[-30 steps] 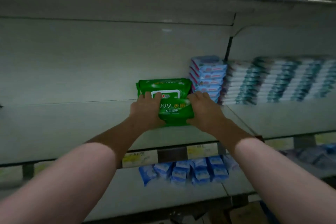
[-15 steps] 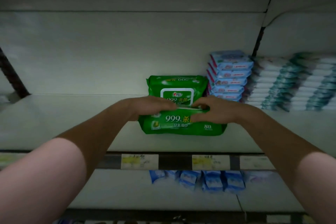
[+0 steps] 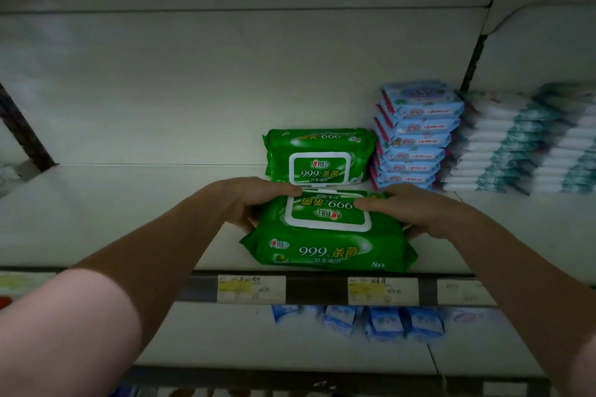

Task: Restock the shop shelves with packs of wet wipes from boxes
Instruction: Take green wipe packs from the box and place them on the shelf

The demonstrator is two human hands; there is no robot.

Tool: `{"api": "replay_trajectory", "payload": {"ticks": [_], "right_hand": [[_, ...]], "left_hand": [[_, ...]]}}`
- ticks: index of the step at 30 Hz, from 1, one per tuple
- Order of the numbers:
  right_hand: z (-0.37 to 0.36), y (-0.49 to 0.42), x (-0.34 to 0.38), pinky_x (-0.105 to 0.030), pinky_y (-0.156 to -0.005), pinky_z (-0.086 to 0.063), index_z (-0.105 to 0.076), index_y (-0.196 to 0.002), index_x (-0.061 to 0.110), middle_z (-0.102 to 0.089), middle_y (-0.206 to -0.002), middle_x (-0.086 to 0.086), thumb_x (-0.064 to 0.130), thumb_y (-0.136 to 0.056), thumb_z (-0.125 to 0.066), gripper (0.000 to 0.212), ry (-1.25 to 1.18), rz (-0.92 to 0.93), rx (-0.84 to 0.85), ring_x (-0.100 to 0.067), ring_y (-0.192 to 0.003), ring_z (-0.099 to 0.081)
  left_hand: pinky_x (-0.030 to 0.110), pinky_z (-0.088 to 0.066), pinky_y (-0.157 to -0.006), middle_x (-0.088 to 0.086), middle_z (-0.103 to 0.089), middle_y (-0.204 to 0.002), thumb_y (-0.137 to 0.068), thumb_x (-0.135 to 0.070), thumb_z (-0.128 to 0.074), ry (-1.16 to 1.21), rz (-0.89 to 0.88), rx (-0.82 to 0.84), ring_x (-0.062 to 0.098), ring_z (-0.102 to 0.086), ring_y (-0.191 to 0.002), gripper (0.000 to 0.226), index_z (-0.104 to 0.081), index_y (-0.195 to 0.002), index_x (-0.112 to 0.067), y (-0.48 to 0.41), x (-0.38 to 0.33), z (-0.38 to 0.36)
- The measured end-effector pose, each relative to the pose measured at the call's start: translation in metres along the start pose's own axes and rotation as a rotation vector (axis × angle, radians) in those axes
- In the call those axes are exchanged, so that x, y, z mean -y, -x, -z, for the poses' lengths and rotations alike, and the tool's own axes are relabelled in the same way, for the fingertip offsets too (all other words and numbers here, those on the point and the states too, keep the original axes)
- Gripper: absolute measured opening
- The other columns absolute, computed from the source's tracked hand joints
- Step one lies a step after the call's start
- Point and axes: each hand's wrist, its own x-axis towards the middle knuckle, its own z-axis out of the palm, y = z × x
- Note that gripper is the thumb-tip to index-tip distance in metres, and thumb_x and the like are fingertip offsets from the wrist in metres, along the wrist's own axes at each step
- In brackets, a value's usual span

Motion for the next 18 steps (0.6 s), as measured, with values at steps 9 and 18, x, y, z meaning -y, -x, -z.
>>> {"api": "replay_trajectory", "payload": {"ticks": [9,18], "right_hand": [[0.006,-0.002,0.033,-0.013,-0.060,-0.045,-0.047,-0.119,0.020,-0.049,-0.114,0.001,0.020,-0.077,-0.079,0.052,0.033,0.318,-0.214,-0.006,-0.084,-0.052],[-0.060,-0.006,0.080,-0.042,-0.100,-0.038,-0.035,-0.141,0.019,-0.046,-0.133,-0.006,0.059,-0.065,-0.075,0.094,1.092,0.546,-0.137,-0.025,-0.120,-0.046]], "left_hand": [[0.043,-0.055,-0.087,0.007,-0.057,-0.119,-0.074,-0.019,-0.080,-0.120,-0.300,-0.081,0.021,-0.060,-0.103,0.064,-0.046,-0.129,-0.022,0.007,-0.022,0.027],[0.041,-0.052,-0.093,0.008,-0.063,-0.120,-0.065,-0.035,-0.076,-0.143,-0.306,0.148,0.023,-0.063,-0.103,0.068,-0.050,-0.127,-0.023,0.016,-0.010,0.027]]}}
